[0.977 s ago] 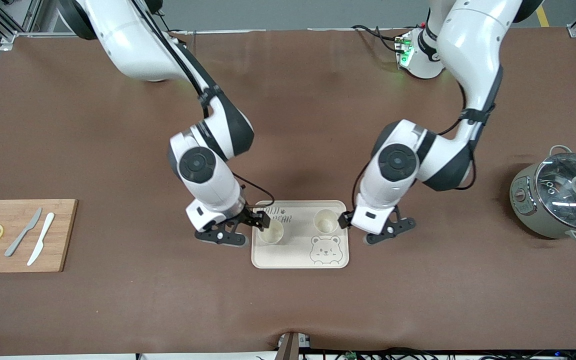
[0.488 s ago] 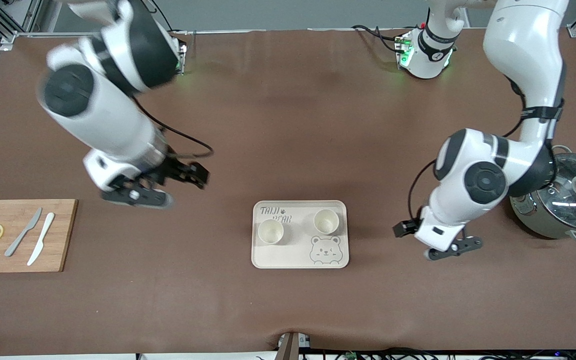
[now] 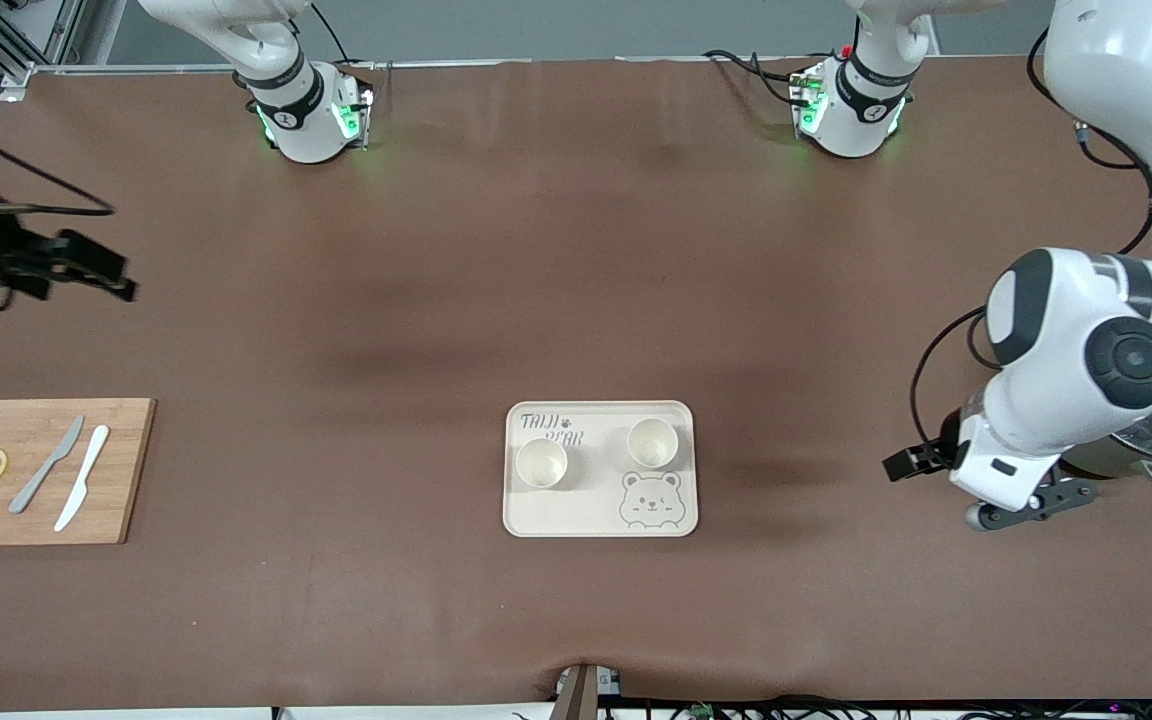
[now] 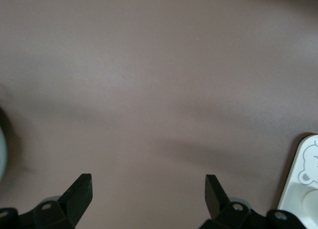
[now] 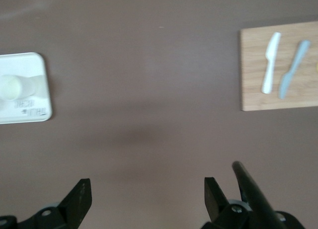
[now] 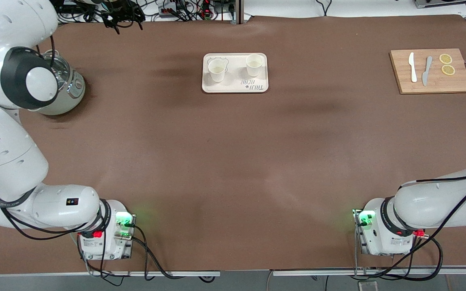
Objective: Place white IKEA cup upright on tray with both arms
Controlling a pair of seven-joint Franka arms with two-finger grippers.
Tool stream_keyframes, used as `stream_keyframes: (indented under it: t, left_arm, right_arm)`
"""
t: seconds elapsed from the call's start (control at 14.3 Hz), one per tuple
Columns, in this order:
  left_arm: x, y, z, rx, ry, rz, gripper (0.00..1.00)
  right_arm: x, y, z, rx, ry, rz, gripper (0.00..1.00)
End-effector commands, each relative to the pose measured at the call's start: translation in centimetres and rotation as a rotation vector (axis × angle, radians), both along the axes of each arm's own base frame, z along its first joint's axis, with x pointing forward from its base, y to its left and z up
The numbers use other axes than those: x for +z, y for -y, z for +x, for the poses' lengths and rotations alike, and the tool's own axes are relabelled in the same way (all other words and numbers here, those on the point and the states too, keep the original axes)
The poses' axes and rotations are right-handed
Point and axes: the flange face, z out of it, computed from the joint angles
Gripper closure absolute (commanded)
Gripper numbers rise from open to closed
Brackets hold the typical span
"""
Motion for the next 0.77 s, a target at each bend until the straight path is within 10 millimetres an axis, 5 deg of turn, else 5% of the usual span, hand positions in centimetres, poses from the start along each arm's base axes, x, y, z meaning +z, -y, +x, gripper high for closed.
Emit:
stream_keyframes:
  t: [0.0, 0.35, 0.7]
  left_arm:
    - [4.0, -2.2, -1.3, -0.077, 0.014, -0.001, 0.00]
    - [11.7, -3.9, -4.3, -0.129, 0.026, -0.042, 0.00]
    - [15.6, -3.6, -7.1, -0.154, -0.010, -0.037, 0.00]
  right_arm:
    - [-1.6, 1.2, -0.2, -0.013, 0.002, -0.053, 0.00]
    - [-1.5, 1.2, 0.0, 0.079, 0.009, -0.097, 0.00]
    - [-1.5, 2.7, 0.0, 0.167, 0.015, -0.087, 0.00]
